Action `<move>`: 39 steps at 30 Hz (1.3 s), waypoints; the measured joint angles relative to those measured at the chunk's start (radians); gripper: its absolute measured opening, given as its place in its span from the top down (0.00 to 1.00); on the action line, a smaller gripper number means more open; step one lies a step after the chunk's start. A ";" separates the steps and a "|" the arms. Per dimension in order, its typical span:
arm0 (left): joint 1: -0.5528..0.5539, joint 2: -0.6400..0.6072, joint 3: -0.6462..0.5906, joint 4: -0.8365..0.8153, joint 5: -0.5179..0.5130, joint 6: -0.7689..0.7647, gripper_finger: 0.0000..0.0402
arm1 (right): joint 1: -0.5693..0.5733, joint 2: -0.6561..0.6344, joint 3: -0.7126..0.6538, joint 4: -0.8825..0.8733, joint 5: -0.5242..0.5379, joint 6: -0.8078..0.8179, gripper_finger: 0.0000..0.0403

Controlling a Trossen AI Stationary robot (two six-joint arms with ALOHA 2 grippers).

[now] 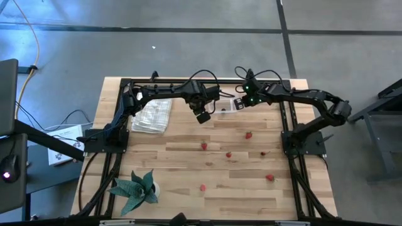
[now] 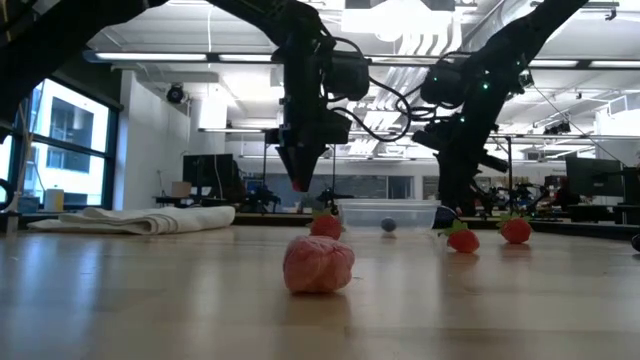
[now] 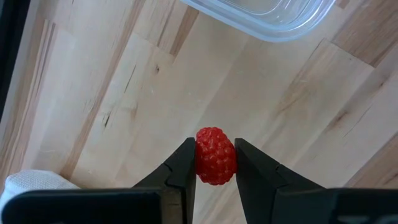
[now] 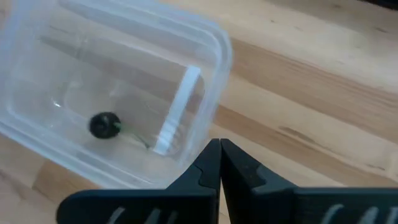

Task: Pick and placing Produce into tupperware
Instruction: Put the red raspberry into the transparent container

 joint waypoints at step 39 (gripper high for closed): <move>-0.021 -0.032 0.093 0.021 0.018 0.019 0.80 | 0.051 -0.104 0.000 0.029 -0.033 0.043 1.00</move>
